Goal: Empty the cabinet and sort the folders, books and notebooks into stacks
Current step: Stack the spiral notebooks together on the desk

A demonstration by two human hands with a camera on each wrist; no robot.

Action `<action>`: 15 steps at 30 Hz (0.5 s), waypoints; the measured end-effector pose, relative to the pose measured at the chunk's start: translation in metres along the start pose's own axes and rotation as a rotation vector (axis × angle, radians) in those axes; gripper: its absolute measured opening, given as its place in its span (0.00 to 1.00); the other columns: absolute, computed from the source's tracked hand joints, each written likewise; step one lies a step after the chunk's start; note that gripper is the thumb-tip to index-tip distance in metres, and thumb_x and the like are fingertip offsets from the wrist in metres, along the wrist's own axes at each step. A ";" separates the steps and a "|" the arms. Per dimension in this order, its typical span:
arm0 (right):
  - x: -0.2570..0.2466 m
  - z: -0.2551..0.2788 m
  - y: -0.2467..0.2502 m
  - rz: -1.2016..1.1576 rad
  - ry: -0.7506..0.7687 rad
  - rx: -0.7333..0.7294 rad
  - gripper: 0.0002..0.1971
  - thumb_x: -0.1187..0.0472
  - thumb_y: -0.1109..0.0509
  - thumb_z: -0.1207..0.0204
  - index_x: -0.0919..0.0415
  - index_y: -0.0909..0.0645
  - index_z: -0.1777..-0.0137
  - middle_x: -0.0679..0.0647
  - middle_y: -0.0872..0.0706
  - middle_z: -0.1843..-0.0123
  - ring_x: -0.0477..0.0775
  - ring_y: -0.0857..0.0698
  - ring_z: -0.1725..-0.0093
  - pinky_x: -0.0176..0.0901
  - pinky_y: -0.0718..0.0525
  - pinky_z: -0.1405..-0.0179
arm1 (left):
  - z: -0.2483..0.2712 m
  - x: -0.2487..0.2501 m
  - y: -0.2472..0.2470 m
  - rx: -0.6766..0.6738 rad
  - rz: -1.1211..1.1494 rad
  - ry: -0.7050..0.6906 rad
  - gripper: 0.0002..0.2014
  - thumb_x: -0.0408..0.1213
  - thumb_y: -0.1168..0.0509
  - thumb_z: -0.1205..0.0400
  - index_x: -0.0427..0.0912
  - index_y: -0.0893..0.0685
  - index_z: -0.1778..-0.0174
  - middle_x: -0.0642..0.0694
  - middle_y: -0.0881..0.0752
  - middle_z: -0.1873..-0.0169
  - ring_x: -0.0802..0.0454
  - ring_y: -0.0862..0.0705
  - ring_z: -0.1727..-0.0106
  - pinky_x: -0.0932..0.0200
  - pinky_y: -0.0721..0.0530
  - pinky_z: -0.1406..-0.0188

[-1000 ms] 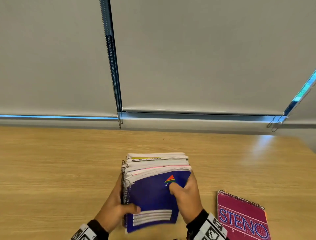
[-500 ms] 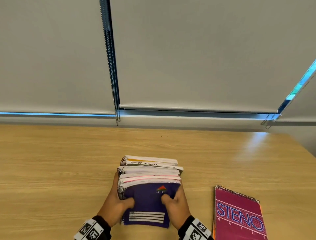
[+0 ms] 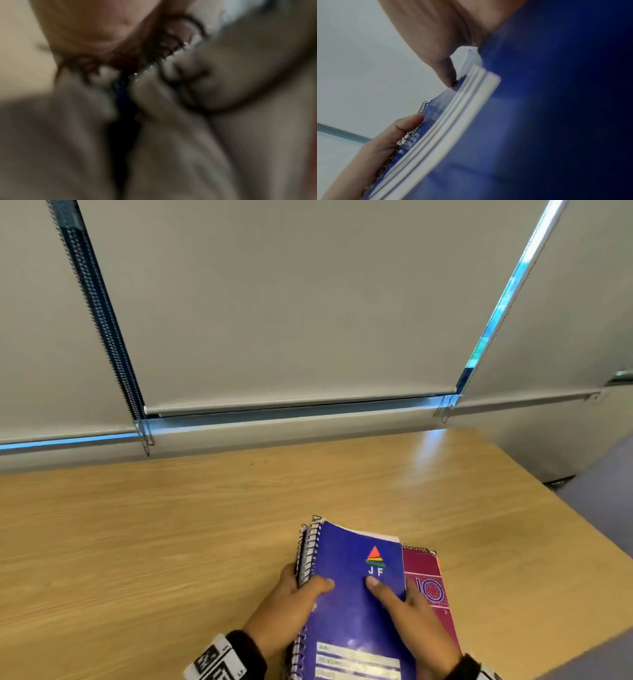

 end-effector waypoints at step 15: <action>0.028 -0.059 0.121 0.102 -0.133 0.071 0.20 0.50 0.22 0.28 0.56 0.23 0.41 0.52 0.10 0.47 0.52 0.08 0.53 0.54 0.10 0.50 | -0.073 -0.027 -0.110 0.025 -0.045 0.247 0.34 0.65 0.36 0.37 0.48 0.23 0.40 0.47 0.15 0.43 0.49 0.13 0.45 0.50 0.16 0.41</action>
Point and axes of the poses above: each hand's wrist, its own z-axis away from the middle knuckle, its own y-axis out of the back of the hand, x = y × z, the point moved 10 cm from there along -z, towards the middle knuckle
